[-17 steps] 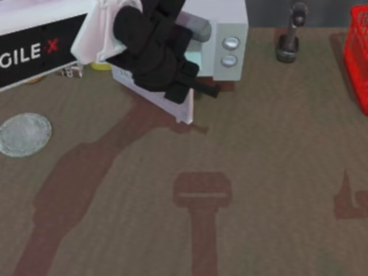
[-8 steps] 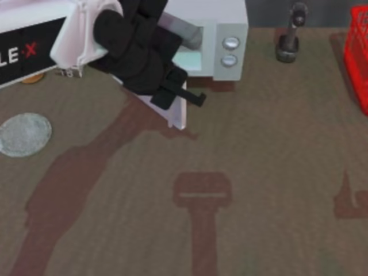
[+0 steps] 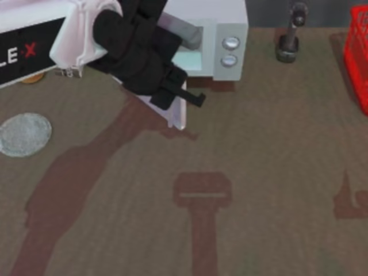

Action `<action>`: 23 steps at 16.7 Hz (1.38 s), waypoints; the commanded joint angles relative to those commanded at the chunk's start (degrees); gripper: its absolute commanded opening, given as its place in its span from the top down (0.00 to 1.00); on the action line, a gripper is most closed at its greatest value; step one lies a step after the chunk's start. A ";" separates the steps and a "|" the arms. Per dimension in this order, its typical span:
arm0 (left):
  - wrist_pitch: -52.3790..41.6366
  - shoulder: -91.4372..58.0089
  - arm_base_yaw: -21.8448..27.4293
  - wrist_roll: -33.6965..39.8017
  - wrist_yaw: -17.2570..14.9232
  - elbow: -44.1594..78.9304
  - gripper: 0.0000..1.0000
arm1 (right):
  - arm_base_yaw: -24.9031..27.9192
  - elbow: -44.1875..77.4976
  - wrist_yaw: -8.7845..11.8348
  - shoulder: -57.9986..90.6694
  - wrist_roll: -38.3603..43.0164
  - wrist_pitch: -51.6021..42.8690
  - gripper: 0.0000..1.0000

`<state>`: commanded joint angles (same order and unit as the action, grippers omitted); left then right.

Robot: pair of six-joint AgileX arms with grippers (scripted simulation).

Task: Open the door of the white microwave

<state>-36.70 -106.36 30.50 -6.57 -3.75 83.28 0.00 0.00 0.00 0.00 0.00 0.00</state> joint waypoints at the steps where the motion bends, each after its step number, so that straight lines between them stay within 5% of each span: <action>1: 0.00 0.00 0.00 0.00 0.00 0.00 1.00 | 0.00 0.00 0.00 0.00 0.00 0.00 0.00; 15: 0.00 0.00 0.00 0.00 0.00 0.00 1.00 | 0.00 0.00 0.00 0.00 0.00 0.00 0.00; 23: -0.03 2.71 -2.45 -6.96 -4.02 -3.10 1.00 | 0.00 0.00 0.00 0.00 0.00 0.00 0.00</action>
<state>-36.73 -103.65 28.05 -13.53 -7.76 80.17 0.00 0.00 0.00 0.00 0.00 0.00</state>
